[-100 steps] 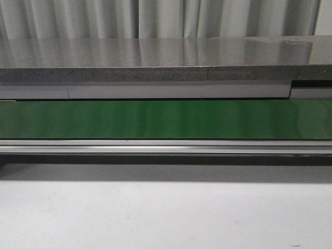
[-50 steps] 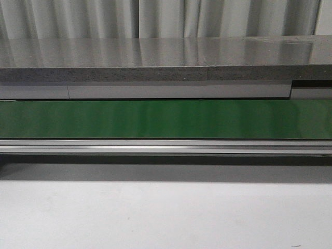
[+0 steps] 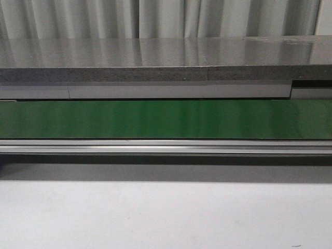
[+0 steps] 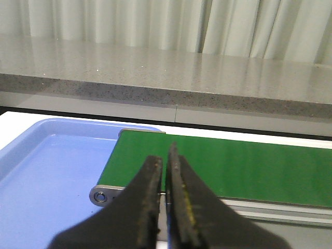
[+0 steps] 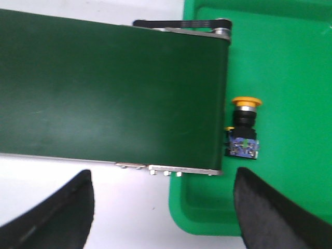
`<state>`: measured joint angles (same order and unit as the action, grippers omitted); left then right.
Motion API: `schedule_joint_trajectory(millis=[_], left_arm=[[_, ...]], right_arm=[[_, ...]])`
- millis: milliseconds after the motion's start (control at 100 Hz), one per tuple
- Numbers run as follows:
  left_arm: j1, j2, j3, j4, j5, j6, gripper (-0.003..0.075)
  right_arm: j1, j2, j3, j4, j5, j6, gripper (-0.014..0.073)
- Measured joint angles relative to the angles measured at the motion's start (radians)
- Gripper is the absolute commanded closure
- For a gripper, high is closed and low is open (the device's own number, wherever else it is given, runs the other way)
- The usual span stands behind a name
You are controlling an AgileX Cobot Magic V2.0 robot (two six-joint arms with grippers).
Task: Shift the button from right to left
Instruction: 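Lower the open right gripper around the yellow-capped button's black body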
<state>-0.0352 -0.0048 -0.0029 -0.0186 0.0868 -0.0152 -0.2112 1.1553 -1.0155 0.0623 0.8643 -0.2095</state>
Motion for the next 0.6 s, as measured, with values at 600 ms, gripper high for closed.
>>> schedule_joint_trajectory(millis=[600], left_arm=[[0.000, 0.000, 0.000, 0.000, 0.000, 0.000, 0.0715]], right_arm=[[-0.348, 0.467, -0.182, 0.304, -0.069, -0.377, 0.0076]])
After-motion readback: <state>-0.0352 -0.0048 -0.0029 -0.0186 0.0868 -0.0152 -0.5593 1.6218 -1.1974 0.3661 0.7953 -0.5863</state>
